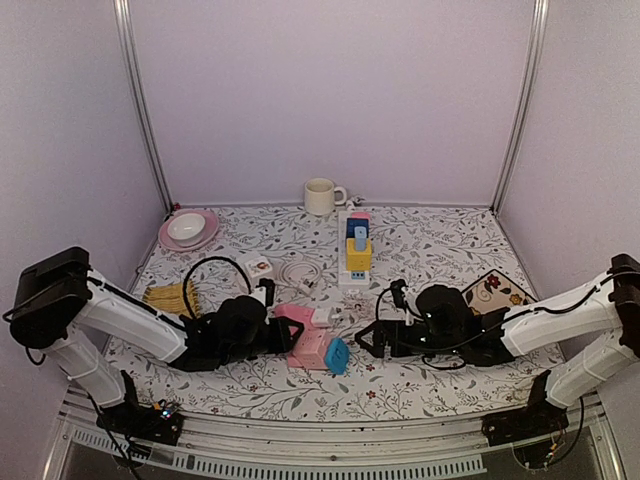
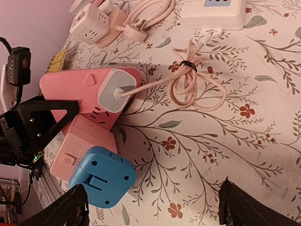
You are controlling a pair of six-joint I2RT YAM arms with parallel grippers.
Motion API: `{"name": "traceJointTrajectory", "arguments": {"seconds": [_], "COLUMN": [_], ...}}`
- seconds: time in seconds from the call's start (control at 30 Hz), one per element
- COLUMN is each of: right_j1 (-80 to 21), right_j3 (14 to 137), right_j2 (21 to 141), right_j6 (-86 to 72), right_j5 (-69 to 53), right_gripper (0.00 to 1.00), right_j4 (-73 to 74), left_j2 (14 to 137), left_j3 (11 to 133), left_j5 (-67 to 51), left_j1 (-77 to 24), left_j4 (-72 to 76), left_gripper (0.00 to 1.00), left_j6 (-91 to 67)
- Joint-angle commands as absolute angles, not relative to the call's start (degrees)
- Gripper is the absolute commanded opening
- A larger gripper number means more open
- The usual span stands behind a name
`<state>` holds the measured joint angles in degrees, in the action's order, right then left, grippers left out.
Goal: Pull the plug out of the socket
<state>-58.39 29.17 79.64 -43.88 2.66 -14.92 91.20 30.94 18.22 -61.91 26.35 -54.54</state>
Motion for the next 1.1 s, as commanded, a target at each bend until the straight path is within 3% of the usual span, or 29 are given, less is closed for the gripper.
{"name": "traceJointTrajectory", "arguments": {"seconds": [0.0,0.33,0.67,0.83,1.07], "right_j1": [-57.99,-57.92,-58.61,-59.4,-61.5], "right_j3": [29.41,26.04,21.74,22.62,22.59], "right_j2": [83.67,90.21,99.74,102.33,96.31], "right_j6": [-44.0,-50.19,-60.95,-63.73,-60.81], "right_j5": [-5.84,-16.14,-20.98,-21.47,-17.76], "right_gripper": [0.99,0.99,0.98,0.92,0.82], "right_j4": [-26.61,-51.48,-81.09,-86.02,-77.2], "left_j2": [87.92,82.13,86.46,89.84,90.5], "left_j3": [27.29,20.82,21.56,21.23,21.54], "left_j5": [9.41,2.59,-2.51,-2.25,0.37], "left_j1": [-60.3,-56.74,-55.35,-55.78,-55.84], "left_j4": [37.55,54.85,65.22,68.01,65.92], "left_gripper": [0.01,0.0,0.0,0.0,0.0], "left_j6": [-54.29,-56.27,-58.44,-59.97,-58.92]}}
